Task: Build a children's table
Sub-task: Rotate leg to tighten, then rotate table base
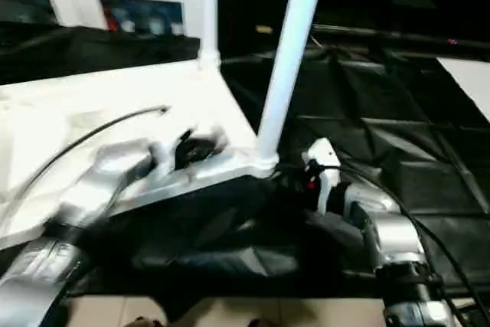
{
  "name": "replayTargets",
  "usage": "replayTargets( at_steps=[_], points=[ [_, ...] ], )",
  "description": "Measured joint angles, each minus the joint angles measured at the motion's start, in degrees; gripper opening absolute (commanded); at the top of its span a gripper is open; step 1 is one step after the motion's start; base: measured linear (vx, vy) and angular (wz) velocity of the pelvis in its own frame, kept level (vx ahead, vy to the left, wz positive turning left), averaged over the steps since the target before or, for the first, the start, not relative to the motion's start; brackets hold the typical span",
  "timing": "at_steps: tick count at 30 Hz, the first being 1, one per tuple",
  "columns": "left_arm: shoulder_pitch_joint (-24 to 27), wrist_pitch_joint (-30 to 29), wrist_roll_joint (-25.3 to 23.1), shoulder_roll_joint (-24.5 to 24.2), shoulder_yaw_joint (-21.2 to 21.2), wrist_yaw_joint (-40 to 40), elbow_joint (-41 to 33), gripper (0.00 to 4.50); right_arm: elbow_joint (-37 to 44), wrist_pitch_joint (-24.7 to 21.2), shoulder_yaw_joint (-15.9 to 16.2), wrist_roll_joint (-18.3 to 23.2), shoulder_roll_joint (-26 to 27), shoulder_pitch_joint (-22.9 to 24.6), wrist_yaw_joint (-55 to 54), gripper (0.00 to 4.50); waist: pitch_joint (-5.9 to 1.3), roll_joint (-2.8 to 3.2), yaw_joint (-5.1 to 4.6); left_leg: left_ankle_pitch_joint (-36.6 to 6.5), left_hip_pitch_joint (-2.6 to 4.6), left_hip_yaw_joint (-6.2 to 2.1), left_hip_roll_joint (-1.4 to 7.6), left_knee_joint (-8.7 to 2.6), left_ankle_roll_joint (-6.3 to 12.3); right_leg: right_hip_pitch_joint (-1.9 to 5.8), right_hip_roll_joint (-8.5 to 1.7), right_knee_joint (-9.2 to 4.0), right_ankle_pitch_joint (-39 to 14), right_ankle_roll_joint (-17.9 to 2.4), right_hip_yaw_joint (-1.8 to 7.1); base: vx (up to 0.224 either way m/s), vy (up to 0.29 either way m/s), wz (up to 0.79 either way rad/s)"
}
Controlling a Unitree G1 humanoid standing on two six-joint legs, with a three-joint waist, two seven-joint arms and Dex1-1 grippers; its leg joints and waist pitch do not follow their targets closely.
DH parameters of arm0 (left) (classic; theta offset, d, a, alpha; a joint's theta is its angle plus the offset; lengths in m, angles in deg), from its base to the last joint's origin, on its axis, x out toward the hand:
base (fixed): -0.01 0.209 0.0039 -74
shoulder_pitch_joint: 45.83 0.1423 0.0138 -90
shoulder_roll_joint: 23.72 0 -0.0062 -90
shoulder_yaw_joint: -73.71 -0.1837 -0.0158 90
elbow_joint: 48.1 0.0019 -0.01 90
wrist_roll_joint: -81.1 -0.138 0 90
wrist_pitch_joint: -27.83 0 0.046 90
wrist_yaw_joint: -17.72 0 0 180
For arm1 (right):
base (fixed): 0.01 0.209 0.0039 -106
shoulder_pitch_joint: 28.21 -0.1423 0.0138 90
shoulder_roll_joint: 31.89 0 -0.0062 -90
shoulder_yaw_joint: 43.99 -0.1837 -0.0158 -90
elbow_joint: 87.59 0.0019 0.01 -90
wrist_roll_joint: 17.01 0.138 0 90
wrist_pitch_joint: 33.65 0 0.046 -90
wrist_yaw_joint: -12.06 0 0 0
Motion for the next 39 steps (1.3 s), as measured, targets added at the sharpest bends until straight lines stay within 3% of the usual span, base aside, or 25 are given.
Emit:
replayTargets(
  at_steps=[2, 5, 7, 11, 14, 17, 20, 24, 27, 28, 30, 33, 39],
  points=[
    [5.55, -6.35, 3.02, -5.12, 1.04, 1.74, -10.87, 1.85, -0.07, -0.67, 1.01, 0.02, 2.78, -1.01, 0.03, 3.13, 0.05, -0.93, -0.04, 0.02, -0.05, 0.22, 0.32, 0.13, -0.08, -0.36, 0.20, 0.48, -0.13, -0.04, 0.02, 0.000, 0.000, 0.00],
    [9.69, -12.15, 4.51, -8.00, 2.85, 2.29, -18.22, 2.12, -2.56, -0.35, 2.16, -0.39, 5.58, -4.16, -0.73, 3.13, 0.03, -1.00, 0.21, 0.07, -0.05, 0.22, 0.38, 0.25, -0.75, -0.32, 0.28, 0.61, -0.06, -0.10, 0.13, 0.000, 0.000, 0.00],
    [11.07, -14.78, 4.58, -8.89, 4.43, 2.06, -21.68, 2.23, -4.01, 0.43, 2.75, -0.79, 7.14, -5.54, -1.93, 3.13, 0.04, -1.41, 0.62, 0.20, 0.01, 0.33, 0.37, 0.23, -0.98, -0.28, 0.25, 0.79, -0.06, -0.07, 0.23, 0.000, 0.000, 0.00],
    [18.37, -21.75, 5.75, -13.00, 10.10, 0.96, -30.29, 2.64, -12.91, 5.14, 2.62, -3.49, 13.00, -10.40, -10.02, 3.13, -0.04, -1.97, 0.80, 0.33, 0.23, 0.39, 0.29, 0.26, -1.20, -0.23, 0.26, 1.05, -0.27, 0.29, 0.44, 0.000, 0.000, 0.00],
    [22.42, -26.48, 7.09, -16.91, 13.32, 0.02, -34.88, 2.77, -20.43, 8.86, 2.15, -4.69, 17.42, -13.70, -16.57, 3.13, 0.00, -2.03, 0.79, 0.35, 0.27, 0.19, 0.25, 0.27, -1.24, -0.24, 0.34, 1.12, -0.28, 0.29, 0.42, 0.000, 0.000, 0.00],
    [25.28, -29.00, 7.76, -18.25, 15.66, -0.06, -37.61, 2.92, -25.99, 11.19, 0.17, -4.70, 20.23, -16.09, -21.49, 3.13, 0.00, -2.03, 1.50, 0.35, 0.28, -0.04, 0.23, 0.26, -1.26, -0.18, 0.41, 1.14, -0.28, 0.30, 0.47, 0.000, 0.000, 0.00],
    [25.88, -29.68, 7.83, -18.24, 15.76, -0.05, -37.91, 2.92, -26.52, 12.00, -0.52, -4.63, 20.37, -16.27, -22.86, 3.13, -0.02, -2.06, 1.85, 0.36, 0.27, -0.20, 0.18, 0.28, -1.26, 0.09, 0.45, 1.15, -0.26, 0.31, 0.50, 0.000, 0.000, 0.00],
    [25.87, -29.70, 7.87, -18.24, 15.76, -0.05, -37.92, 3.04, -26.55, 12.03, -0.74, -4.54, 20.34, -16.29, -23.01, 3.13, -0.08, -2.15, 1.55, 0.37, 0.46, -0.43, 0.15, 0.29, -1.27, 0.35, 0.49, 1.15, -0.25, 0.32, 0.45, 0.000, 0.000, 0.00],
    [27.97, -29.32, 6.39, -18.70, 16.11, -0.90, -38.53, 3.28, -33.42, 13.96, -5.04, -2.42, 22.30, -20.21, -31.07, 3.13, -0.09, -2.16, 1.20, 0.40, 0.58, -0.57, 0.14, 0.29, -1.34, 0.38, 0.56, 1.20, -0.24, 0.33, 0.43, 0.000, 0.000, 0.00],
    [29.30, -28.36, 4.79, -18.92, 16.02, -2.24, -38.61, 3.36, -37.58, 15.21, -8.30, -0.75, 23.22, -22.62, -36.49, 3.13, -0.08, -2.14, 1.05, 0.40, 0.60, -0.64, 0.14, 0.29, -1.34, 0.36, 0.55, 1.22, -0.24, 0.33, 0.43, 0.000, 0.000, 0.00],
    [32.00, -27.75, 3.08, -19.41, 16.01, -4.11, -38.51, 3.49, -42.30, 18.00, -13.39, 1.31, 21.53, -25.23, -43.84, 3.13, -0.14, -2.23, 1.86, 0.40, 0.48, -0.62, 0.12, 0.29, -1.35, 0.42, 0.55, 1.19, -0.27, 0.36, 0.38, 0.000, 0.000, 0.00],
    [33.68, -27.81, 2.66, -20.49, 16.00, -5.35, -38.49, 3.77, -44.60, 20.33, -15.56, 1.79, 19.15, -25.99, -47.01, 3.13, -0.18, -2.31, 2.51, 0.40, 0.48, -0.58, 0.11, 0.29, -1.34, 0.73, 0.58, 1.22, -0.42, 0.60, 0.46, 0.012, 0.000, 0.12],
    [33.79, -27.66, 2.43, -20.72, 15.92, -7.15, -38.59, 4.18, -48.99, 22.18, -16.36, 1.83, 17.30, -28.04, -47.80, 3.13, -0.26, -2.41, 2.59, 0.40, 0.36, -0.64, 0.08, 0.35, -1.34, 0.72, 0.57, 1.24, -0.42, 0.60, 0.44, 0.000, 0.000, 0.00]
  ],
)
